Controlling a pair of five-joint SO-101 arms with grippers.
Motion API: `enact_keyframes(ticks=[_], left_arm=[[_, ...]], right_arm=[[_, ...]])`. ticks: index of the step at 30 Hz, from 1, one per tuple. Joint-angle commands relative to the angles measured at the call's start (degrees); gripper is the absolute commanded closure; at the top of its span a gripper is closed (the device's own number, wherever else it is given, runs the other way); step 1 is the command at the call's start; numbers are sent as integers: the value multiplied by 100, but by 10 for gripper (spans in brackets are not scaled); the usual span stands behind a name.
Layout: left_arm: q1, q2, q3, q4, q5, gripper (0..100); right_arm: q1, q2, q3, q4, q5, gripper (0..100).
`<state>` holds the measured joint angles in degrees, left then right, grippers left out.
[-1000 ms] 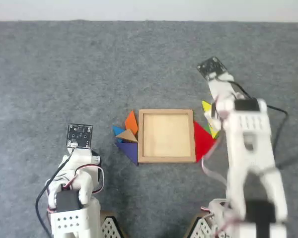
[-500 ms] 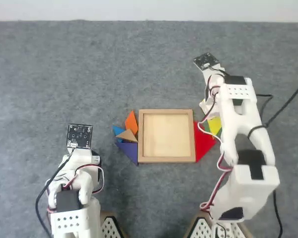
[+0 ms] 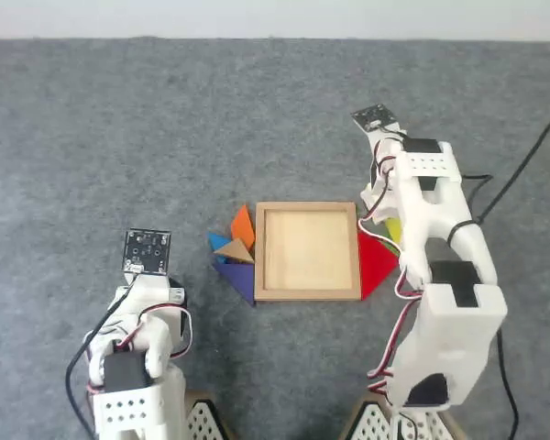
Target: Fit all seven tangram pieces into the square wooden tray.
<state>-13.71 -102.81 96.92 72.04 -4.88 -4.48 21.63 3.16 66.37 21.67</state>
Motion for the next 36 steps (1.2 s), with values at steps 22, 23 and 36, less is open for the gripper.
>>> enact_keyframes(ticks=[22,23,36], left_arm=[[-26,-123,-48,18,44,932],[-26,-123,-48,18,44,932],[-26,-123,-48,18,44,932]], right_arm=[[-31,1007,-958,479,-141,612],[-31,1007,-985,479,-141,612],[-31,1015,-993,479,-158,842]])
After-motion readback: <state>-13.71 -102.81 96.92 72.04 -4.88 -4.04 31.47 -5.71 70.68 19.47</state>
